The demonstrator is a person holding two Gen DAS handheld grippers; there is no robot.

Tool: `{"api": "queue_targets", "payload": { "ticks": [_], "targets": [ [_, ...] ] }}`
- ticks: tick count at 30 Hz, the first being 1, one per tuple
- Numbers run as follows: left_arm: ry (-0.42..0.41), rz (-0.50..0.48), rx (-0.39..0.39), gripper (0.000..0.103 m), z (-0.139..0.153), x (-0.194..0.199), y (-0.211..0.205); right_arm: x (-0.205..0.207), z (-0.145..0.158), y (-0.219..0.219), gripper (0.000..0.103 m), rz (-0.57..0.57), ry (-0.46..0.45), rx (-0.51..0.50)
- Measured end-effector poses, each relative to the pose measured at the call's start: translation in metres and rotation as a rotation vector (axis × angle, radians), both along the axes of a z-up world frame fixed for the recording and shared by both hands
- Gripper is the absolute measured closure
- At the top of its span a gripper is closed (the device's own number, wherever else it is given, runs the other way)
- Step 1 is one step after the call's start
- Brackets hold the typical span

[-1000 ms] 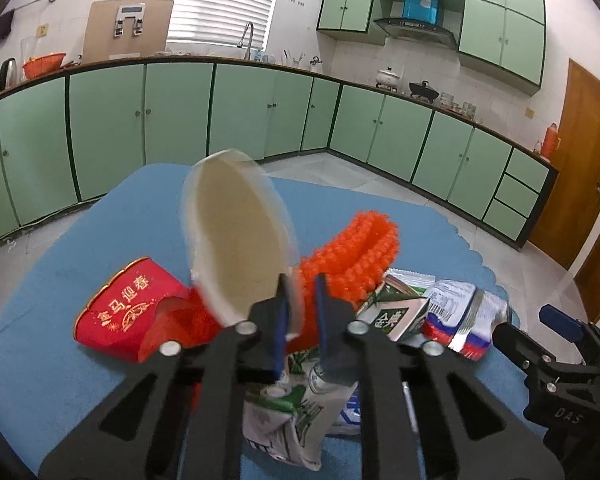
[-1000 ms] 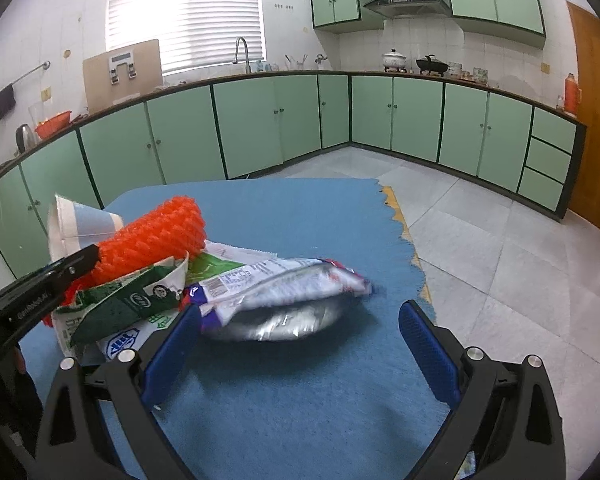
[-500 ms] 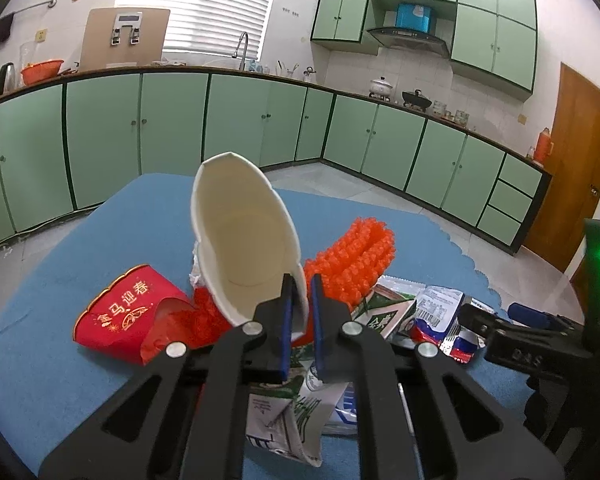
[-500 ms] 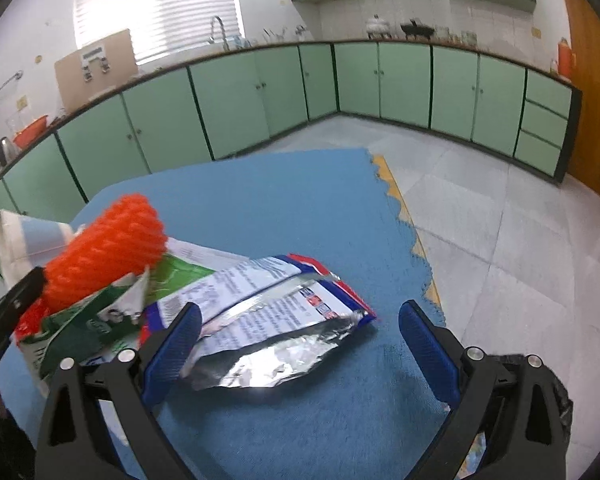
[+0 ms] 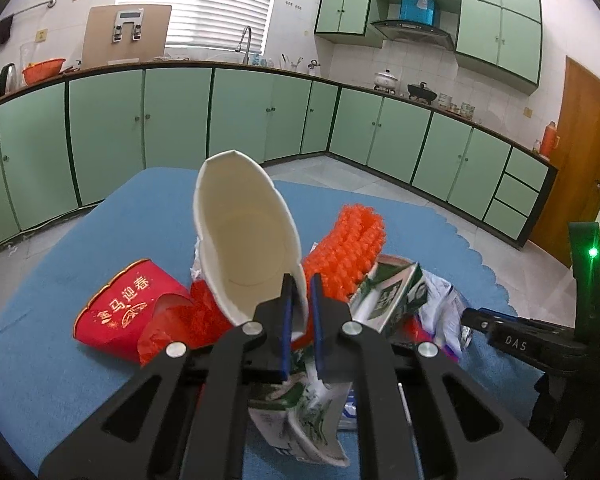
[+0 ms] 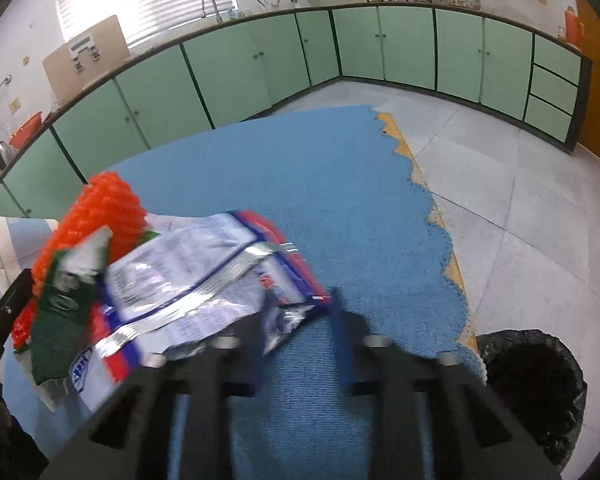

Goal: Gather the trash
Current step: 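Grasp the white paper cup with the left gripper while the right gripper grasps the chip bag, then lift the white paper cup and chip bag and carry both toward the bin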

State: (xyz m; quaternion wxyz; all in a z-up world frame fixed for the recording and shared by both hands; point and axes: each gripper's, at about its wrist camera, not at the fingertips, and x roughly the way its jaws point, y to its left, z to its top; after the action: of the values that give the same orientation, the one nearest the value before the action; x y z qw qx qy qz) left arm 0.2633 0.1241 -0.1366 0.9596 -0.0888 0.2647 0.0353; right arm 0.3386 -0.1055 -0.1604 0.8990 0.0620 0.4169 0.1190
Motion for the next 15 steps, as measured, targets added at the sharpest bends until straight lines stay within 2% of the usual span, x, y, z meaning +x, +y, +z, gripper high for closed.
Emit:
{"api": "queue_targets", "payload": {
  "ticks": [7,15],
  "targets": [
    [-0.005,0.000,0.004,0.096,0.003,-0.003,-0.003,-0.020,0.016,-0.006,0.098,0.011,-0.067,0.005],
    [-0.059,-0.014,0.013,0.096,0.023,-0.020,-0.010,-0.040,0.055,-0.016,0.099,0.008,-0.162,-0.002]
  ]
}}
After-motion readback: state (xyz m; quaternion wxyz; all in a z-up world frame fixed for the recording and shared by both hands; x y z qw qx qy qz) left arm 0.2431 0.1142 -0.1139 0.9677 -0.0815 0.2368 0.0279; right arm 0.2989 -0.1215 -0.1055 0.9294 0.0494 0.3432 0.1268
